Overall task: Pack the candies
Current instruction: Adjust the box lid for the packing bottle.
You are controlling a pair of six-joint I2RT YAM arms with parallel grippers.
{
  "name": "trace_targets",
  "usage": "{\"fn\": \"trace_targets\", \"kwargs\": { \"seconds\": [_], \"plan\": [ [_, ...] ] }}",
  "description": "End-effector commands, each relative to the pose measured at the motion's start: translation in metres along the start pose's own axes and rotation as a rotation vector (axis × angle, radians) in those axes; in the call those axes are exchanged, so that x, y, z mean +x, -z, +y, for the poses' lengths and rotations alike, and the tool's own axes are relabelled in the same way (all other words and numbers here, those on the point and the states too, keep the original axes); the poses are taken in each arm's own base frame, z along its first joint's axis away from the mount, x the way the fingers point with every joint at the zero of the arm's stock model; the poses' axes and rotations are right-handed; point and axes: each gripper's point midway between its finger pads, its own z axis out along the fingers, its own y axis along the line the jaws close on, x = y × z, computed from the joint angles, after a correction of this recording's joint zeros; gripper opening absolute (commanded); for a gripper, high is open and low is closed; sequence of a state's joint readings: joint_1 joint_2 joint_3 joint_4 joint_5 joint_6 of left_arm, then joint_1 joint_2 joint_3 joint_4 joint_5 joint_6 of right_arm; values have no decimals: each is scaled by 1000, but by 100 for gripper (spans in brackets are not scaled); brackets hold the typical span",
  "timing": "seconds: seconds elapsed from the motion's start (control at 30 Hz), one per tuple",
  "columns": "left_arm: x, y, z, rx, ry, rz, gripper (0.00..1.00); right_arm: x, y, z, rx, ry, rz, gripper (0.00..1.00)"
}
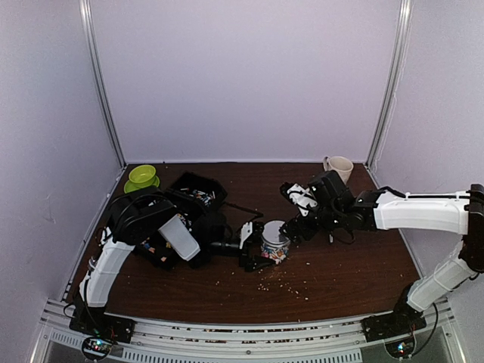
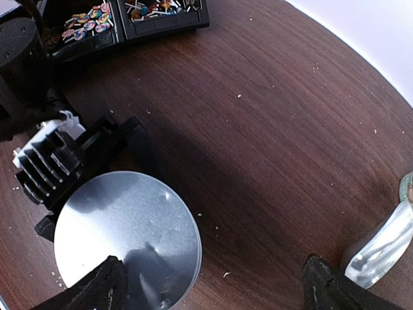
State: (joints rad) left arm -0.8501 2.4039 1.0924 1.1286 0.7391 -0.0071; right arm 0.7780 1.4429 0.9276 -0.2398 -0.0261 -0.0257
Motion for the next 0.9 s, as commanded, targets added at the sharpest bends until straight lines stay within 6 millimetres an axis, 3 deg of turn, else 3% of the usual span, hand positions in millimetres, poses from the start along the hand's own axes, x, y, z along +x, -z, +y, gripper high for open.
{"fn": "trace_targets", "kwargs": {
  "seconds": [0.0, 0.27, 0.43, 0.63, 0.73, 0.87],
  "plan": [
    [10, 4, 5, -16, 12, -9, 90, 18, 0, -1, -1, -15, 36, 95],
    [11, 4, 6, -15, 18, -8, 91, 23, 3, 2, -19, -32, 23, 94],
    [12, 4, 5, -13, 19, -7, 91, -2, 14, 0, -16, -46, -41, 95],
    [13, 4, 6, -17, 16, -3, 91, -23, 25, -19, 82, -90, -102, 96],
    [13, 4, 5, -14, 13, -4, 91, -24, 25, -28, 114, -107, -106, 96],
    [12, 4, 5, -13, 13, -6, 91, -9, 15, -40, 167, -130, -60, 95]
  ]
}}
